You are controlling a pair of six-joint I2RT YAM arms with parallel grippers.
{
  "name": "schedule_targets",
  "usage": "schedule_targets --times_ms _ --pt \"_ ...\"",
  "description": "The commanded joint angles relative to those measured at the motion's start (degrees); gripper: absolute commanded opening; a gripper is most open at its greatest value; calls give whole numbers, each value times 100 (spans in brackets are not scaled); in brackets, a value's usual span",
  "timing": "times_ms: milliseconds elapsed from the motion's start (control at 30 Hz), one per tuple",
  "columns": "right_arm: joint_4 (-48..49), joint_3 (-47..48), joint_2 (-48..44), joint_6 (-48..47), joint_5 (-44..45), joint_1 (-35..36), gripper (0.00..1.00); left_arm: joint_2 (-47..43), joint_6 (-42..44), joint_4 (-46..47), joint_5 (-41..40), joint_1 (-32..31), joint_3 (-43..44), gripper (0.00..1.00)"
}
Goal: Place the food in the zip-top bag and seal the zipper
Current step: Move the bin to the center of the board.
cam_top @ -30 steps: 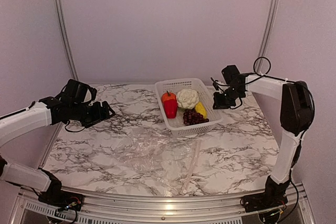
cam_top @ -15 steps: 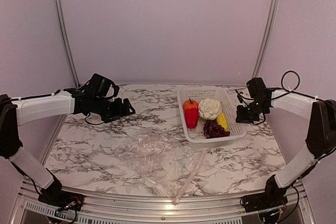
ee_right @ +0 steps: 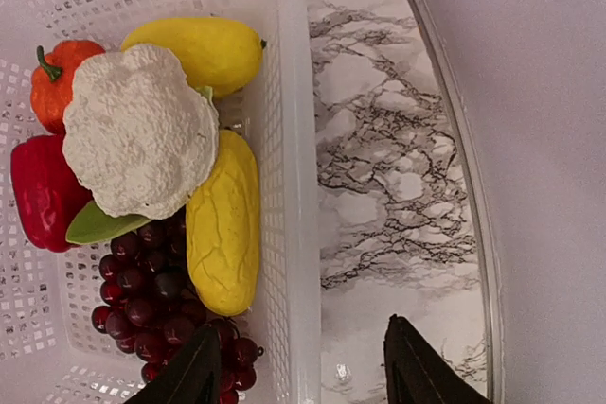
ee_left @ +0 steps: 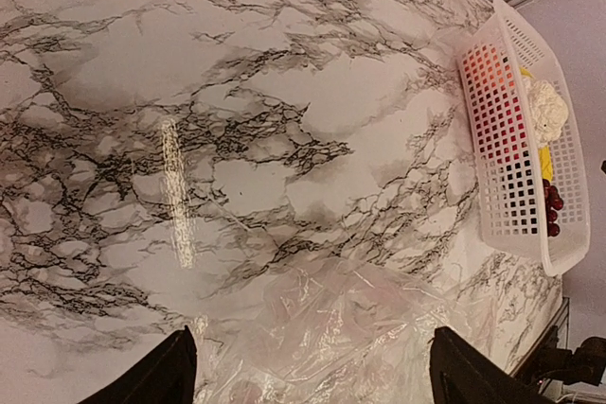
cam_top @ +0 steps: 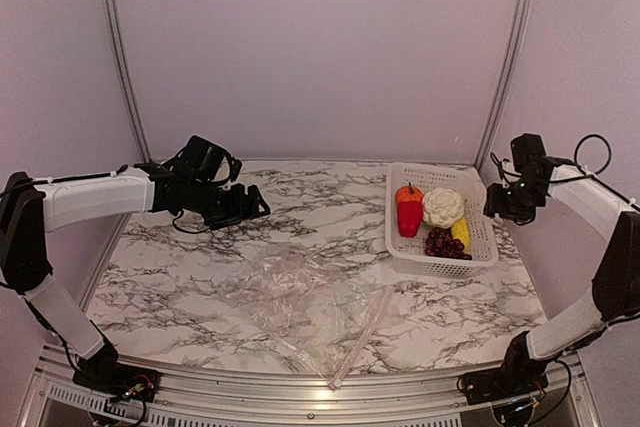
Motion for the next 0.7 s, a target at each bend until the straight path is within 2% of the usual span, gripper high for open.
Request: schedule_targets --times_ms 0,233,367,500,667 --pt "2 634 -50 181 250 628 57 -106 257 -262 -156 -65 65 87" --pt "413 1008 760 544 -753 1761 58 -259 736 -654 -306 -344 86 87" --pt "448 1410 1518 681 -937 2490 59 -268 967 -924 -444 -543 155 87" --pt "477 1680 1971 705 -1303 2941 61 -285 974 -1002 -500 -615 163 87" --pt "414 1575 2098 726 -1443 3298 64 -247 879 -958 -491 -667 148 87"
